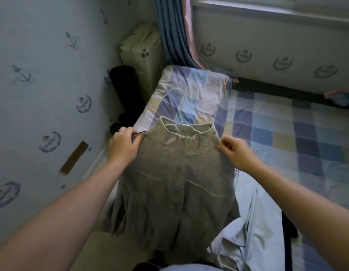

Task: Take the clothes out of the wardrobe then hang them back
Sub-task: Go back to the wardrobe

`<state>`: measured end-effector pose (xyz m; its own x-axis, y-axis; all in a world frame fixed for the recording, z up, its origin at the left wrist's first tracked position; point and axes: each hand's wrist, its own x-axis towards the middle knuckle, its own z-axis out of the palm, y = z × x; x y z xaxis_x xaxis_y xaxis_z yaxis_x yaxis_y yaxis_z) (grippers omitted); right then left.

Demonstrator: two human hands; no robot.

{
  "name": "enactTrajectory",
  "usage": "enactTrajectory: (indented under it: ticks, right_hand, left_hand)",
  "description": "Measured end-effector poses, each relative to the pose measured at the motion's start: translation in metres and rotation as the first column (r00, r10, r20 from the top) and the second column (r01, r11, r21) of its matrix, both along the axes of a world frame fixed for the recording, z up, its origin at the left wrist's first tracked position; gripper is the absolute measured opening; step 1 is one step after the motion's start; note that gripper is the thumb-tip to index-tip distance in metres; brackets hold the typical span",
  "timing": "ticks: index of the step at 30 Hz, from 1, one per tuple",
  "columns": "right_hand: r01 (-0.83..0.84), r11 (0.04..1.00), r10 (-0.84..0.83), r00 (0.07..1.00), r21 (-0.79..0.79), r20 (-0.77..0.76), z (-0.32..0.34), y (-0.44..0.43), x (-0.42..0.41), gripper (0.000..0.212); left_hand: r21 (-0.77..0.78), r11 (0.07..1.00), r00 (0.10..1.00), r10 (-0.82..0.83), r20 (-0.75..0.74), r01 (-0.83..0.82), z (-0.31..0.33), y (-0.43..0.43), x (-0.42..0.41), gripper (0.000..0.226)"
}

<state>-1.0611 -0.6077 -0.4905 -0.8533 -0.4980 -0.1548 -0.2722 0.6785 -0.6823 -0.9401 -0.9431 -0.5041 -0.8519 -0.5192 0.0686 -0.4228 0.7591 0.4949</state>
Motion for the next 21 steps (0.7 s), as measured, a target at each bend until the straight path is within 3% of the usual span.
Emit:
enactTrajectory:
  ticks: [6,11,18,19,21]
  right_hand:
    - [0.168,0.972,-0.17,0.985,0.167,-0.002,-0.061,-0.04,-0.04,0.014]
    - [0.248,0.873,-0.241,0.968,0.421,-0.071,-0.139,-0.066,-0.066,0.016]
    - [0.372,0.864,-0.408,0.912,0.34,0.04,-0.253,-0.098,-0.095,0.014]
    - [0.384,0.867,-0.426,0.902,0.318,0.073,-0.269,-0.1,-0.1,0.017]
    - [0.371,0.882,-0.432,0.883,0.289,0.185,-0.292,-0.105,-0.106,0.046]
  left_hand:
    - [0.035,0.999,0.992,-0.045,0.12,0.041,-0.069,-0.029,-0.057,0.025]
    - [-0.064,0.995,0.951,-0.053,0.305,0.076,-0.15,-0.043,-0.091,0.025]
    - [0.069,0.997,0.905,-0.068,0.42,0.043,-0.255,-0.057,-0.145,0.022]
    - [0.13,0.991,0.915,-0.082,0.394,0.033,-0.267,-0.057,-0.153,0.023]
    - [0.236,0.972,0.938,-0.086,0.336,0.005,-0.286,-0.055,-0.168,0.027]
